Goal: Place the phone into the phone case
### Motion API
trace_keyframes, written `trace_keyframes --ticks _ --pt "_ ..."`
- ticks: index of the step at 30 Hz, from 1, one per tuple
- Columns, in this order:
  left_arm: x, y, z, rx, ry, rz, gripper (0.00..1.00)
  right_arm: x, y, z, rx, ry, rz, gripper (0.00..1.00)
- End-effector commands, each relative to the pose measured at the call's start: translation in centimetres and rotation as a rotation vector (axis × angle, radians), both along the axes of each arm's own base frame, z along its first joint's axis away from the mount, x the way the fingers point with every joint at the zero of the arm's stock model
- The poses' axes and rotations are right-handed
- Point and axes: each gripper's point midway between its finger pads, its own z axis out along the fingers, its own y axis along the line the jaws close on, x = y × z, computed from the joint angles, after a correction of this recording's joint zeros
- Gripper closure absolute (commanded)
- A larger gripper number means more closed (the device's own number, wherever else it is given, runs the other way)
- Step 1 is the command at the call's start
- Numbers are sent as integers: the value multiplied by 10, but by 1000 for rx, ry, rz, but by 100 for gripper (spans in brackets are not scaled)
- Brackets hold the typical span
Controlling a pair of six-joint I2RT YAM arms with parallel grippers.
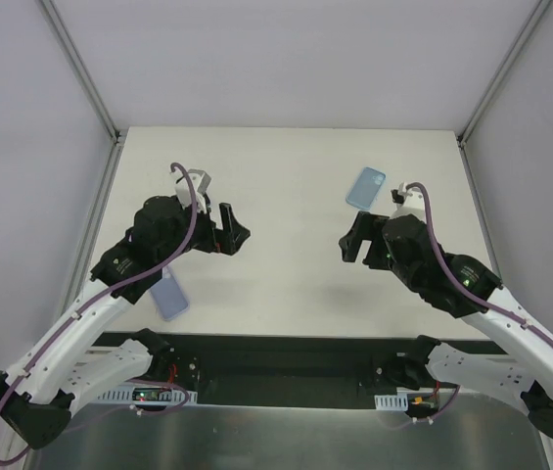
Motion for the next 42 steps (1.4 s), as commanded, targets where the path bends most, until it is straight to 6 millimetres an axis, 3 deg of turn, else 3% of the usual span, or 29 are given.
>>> trace_keyframes --ticks 1,6,8,10,14,23,29,35,42 --pt "23 20 -22 82 62 172 1 0 -7 1 -6 -10 -28 4" --pt "42 58 -65 106 287 425 1 -2 -5 -5 -12 7 -15 4" --pt "45 87 -86 72 415 560 1 -3 -5 -8 -18 18 -13 4" --pt "42 120 -108 80 491 715 3 -5 -6 -12 -30 33 -8 4" --pt "31 153 -139 53 582 949 8 -8 -8 -16 -52 42 3 4" --pt "21 155 -202 99 829 1048 24 -13 -15 -17 -46 23 11 4" --pt "13 153 -232 141 950 1078 33 -18 -21 -19 -36 20 6 4" --pt "7 153 -247 194 1006 1073 49 -23 -29 -19 -41 14 2 4" --pt "-5 153 -259 204 1059 1100 55 -24 -40 -17 -55 -6 -25 4"
